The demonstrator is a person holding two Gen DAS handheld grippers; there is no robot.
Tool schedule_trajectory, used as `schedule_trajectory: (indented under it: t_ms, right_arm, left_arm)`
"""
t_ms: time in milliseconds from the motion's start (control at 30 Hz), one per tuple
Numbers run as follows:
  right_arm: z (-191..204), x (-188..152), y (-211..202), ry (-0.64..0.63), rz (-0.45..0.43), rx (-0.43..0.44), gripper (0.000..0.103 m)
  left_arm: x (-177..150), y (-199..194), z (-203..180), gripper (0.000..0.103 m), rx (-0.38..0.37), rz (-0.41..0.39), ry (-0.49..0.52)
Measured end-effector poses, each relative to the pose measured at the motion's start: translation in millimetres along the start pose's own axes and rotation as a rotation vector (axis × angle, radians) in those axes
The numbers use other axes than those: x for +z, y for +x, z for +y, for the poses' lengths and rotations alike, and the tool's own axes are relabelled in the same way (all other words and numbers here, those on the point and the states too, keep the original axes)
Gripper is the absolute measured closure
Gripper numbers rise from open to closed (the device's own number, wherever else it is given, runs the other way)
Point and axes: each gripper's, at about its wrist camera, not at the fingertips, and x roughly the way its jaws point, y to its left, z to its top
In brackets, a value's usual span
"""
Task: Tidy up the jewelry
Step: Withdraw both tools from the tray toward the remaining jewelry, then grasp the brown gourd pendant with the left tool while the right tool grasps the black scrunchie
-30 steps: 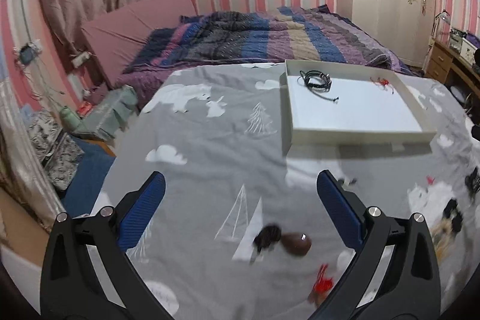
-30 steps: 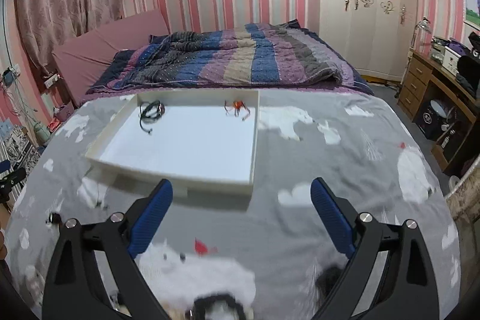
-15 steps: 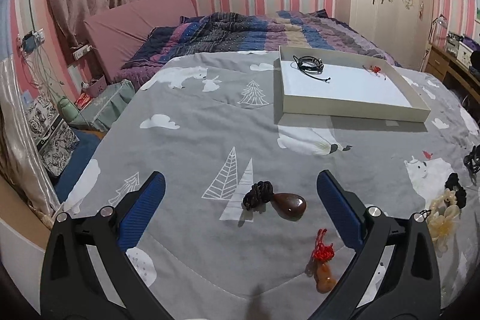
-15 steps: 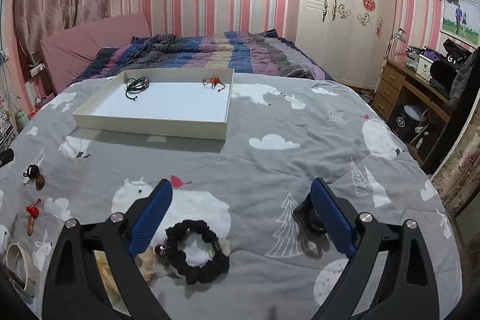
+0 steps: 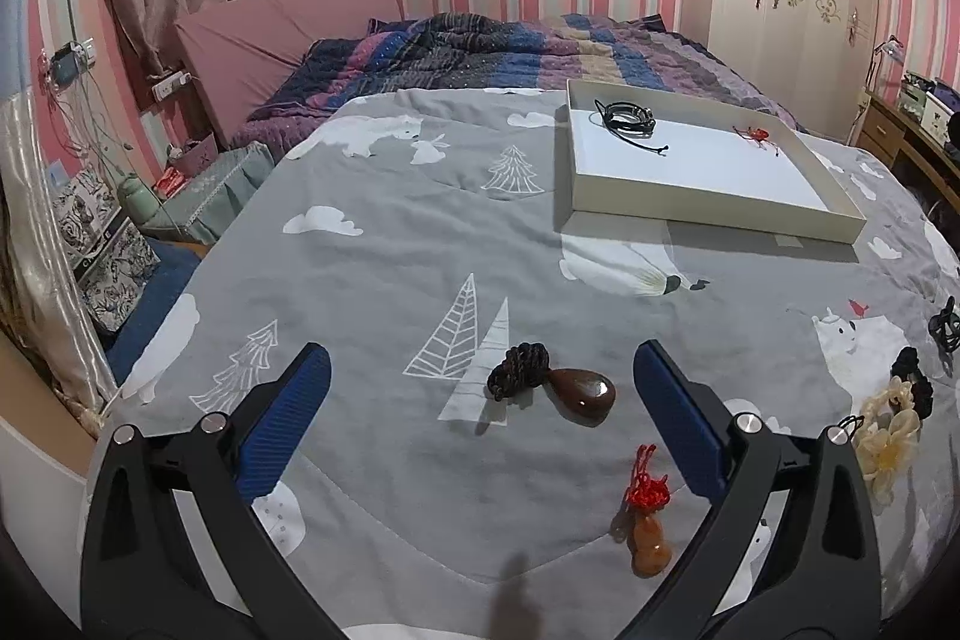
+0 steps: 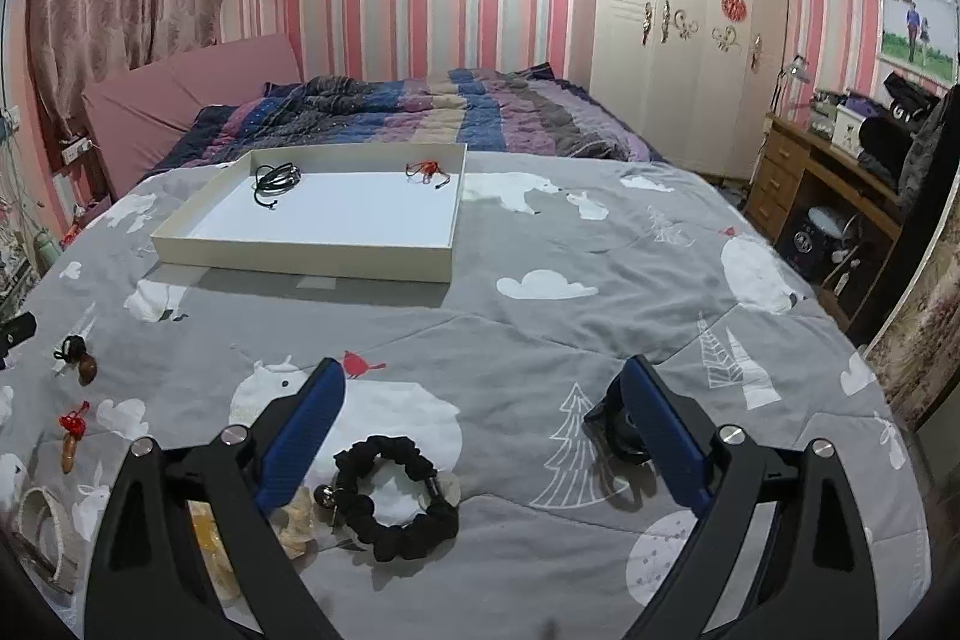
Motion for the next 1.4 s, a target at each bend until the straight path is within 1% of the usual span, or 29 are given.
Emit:
schedule_trajectory:
  t_ms: [100,233,300,400,600,800,900,1033,1200,1267,1400]
  right_arm:
    - [-6,-2,-1,0.012,-0.002,-0.007,0.01]
    - [-11,-5,-1,0.027,0.02,-0.004,0.01]
    - [-12,-6,-3,0.009,0.035,-0.019,0.01]
    - [-12,-6,-11,-0.026,0.03,-0.033,0.01]
    - [-12,-8,-20,-0.105,0.04,-0.072,0.01]
    - [-27,-22,-20,-0.132,0.107,-0.093,0.01]
    - [-38,-27,-15,-0.118,0.132,-0.118,0.01]
    - [-48,-26,-5,-0.071,0.15,-0.105,0.01]
    - [-50,-23,11,-0.049,0.159,-0.093,0.01]
    - [-49,-22,15,-0.038,0.161,-0.078,0.01]
    - [-46,-19,23,-0.045,0.163,-0.096,0.01]
  left_arm:
    - [0,1,2,0.003,-0.004,0.0,-0.008]
    - [0,3,7,0.003,-0.024,0.015,-0.02]
    - [0,2,9,0.003,-0.026,0.016,-0.021]
    - [-1,1,13,0.003,-0.039,0.023,-0.026]
    - [-6,9,12,0.004,-0.047,0.074,0.004]
    - [-11,12,8,0.004,-0.073,0.094,0.026]
    - [-12,16,9,0.004,-0.076,0.101,0.028]
    - [-11,25,11,0.009,-0.085,0.131,0.02]
    - [-9,33,8,0.01,-0.082,0.148,0.02]
    - [-8,36,7,0.012,-0.087,0.155,0.02]
    - [-5,43,4,0.016,-0.078,0.165,0.031]
